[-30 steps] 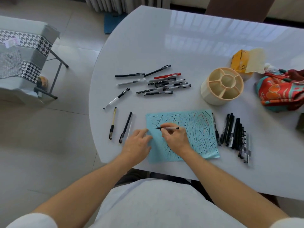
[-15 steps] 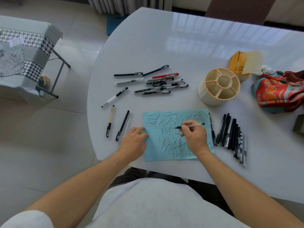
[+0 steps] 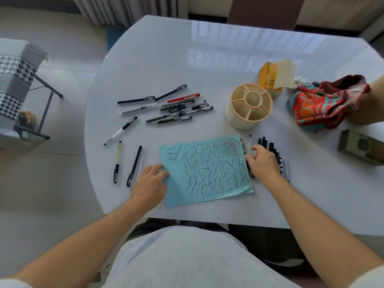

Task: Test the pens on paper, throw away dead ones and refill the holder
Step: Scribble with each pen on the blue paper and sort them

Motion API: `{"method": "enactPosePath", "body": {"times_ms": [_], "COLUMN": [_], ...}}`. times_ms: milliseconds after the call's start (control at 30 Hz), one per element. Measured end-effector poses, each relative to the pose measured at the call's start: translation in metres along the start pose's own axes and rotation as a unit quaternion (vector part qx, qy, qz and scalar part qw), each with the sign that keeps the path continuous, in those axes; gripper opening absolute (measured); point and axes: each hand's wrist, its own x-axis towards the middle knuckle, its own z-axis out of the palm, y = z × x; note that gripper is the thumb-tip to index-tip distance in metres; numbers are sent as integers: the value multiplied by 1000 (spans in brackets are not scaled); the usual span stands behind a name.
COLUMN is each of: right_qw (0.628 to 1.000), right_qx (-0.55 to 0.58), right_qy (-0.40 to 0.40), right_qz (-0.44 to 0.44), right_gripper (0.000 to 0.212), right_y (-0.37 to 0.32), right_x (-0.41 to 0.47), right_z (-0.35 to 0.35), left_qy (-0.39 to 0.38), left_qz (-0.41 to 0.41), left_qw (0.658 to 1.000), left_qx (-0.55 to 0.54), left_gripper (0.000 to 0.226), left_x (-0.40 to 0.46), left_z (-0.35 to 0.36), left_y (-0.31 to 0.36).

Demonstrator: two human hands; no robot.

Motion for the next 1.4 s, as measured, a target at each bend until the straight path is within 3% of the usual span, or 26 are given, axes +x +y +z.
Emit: {"method": "enactPosePath", "body": {"times_ms": [233, 400, 567, 700, 867, 967, 1067, 1167, 1267, 1400], "right_qw": [998, 994, 974, 953, 928, 929, 953, 977, 942, 888], "right_qx": [-51, -17, -30, -76, -199, -218, -143, 79, 289, 401], "right_qy": [40, 52, -7, -12, -29, -43, -54, -63, -145, -224], "right_qz": [17, -91, -223, -294, -314, -297, -260, -187, -86, -23], "right_gripper": [32, 13, 31, 34, 31, 26, 22, 11, 5, 8], "right_y": [2, -52, -148, -211, -232, -232, -227, -214, -191, -166], "right_x": [0, -4, 20, 47, 63, 62, 50, 20, -23, -77], "right_z": [-4, 7, 36, 59, 82, 86, 80, 68, 66, 74], "left_qy": [10, 23, 20, -15, -30, -15, -18, 44, 72, -68], "left_qz": [5, 20, 47, 89, 108, 112, 109, 62, -10, 0], "left_qw": [1000, 1000, 998, 995, 993, 993, 992, 984, 962, 947], "left_qx": [-14, -9, -29, -37, -39, -42, -60, -160, -263, -313], "left_gripper": [38, 38, 41, 47, 51, 50, 47, 37, 31, 12], "left_x": [0, 2, 3, 2, 3, 3, 3, 2, 3, 6], "left_z": [3, 8, 9, 0, -3, 0, 2, 0, -9, -20], "left_y": [-4, -8, -18, -29, -36, -36, -36, -33, -26, -12]}}
